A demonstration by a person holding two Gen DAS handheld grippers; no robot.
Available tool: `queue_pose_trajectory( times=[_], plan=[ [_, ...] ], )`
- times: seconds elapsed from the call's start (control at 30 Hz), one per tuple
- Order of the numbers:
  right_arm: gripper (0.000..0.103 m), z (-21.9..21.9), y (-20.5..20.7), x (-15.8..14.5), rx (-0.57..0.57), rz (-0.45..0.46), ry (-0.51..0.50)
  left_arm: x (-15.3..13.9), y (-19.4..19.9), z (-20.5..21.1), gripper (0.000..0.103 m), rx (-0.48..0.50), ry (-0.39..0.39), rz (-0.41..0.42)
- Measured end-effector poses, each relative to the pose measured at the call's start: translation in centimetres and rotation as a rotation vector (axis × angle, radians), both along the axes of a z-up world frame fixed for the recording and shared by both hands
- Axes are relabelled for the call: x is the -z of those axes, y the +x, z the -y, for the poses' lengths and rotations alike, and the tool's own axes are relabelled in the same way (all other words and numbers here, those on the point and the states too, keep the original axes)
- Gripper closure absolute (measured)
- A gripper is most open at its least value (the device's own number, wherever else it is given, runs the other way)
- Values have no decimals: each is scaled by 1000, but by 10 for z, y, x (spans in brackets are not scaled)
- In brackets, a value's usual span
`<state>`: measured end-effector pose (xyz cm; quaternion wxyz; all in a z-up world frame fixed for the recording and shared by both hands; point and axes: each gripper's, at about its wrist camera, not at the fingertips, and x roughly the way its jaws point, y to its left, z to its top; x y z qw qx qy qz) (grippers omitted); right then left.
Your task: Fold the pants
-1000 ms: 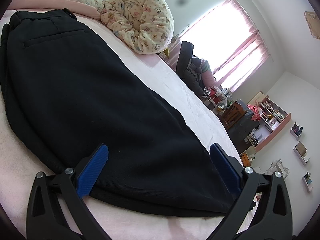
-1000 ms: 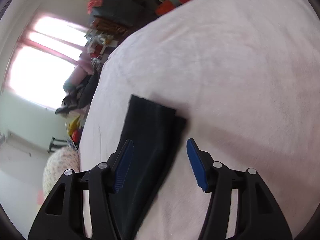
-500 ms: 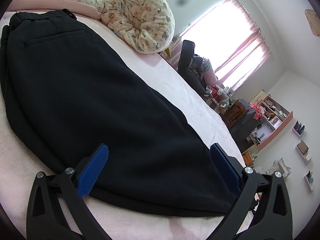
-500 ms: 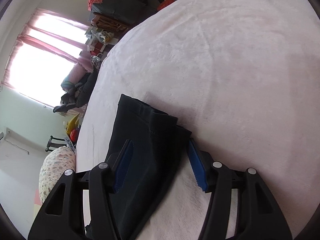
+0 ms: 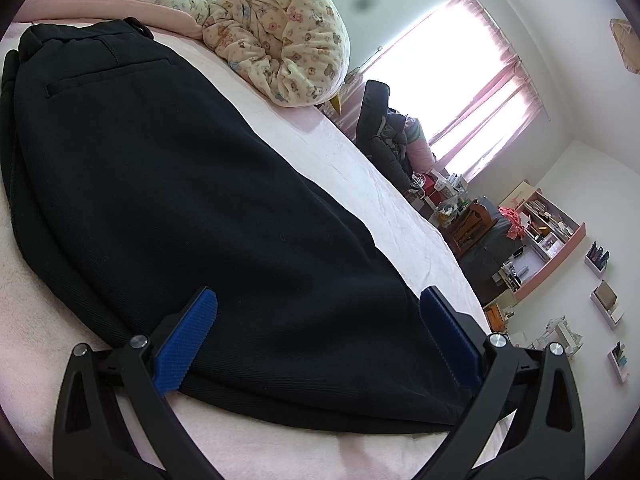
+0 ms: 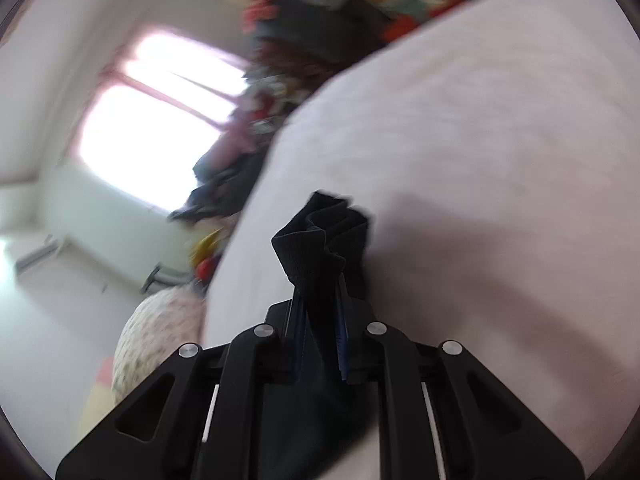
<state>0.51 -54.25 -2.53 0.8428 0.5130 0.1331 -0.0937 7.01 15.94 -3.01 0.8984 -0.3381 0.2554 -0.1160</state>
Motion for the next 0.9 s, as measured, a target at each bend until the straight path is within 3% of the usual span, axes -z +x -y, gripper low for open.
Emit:
queue_pose_trajectory(
  times=[0.27,0.4,0.53,0.73,0.9],
  plan=[
    [89,-104,50,-73,-340,147,-161,0,0,0,2,0,0,0],
    [89,-176,82,-85,-518,160,-202,0,0,0,2,0,0,0],
    [89,-245,111,-69,-660,103,-222,0,0,0,2,0,0,0],
    [89,-328,138,-13,-810,-64,-253,0,0,0,2,0,1,0],
    [89,-354,138,-10,-835,-59,-281,0,0,0,2,0,0,0]
  ],
)
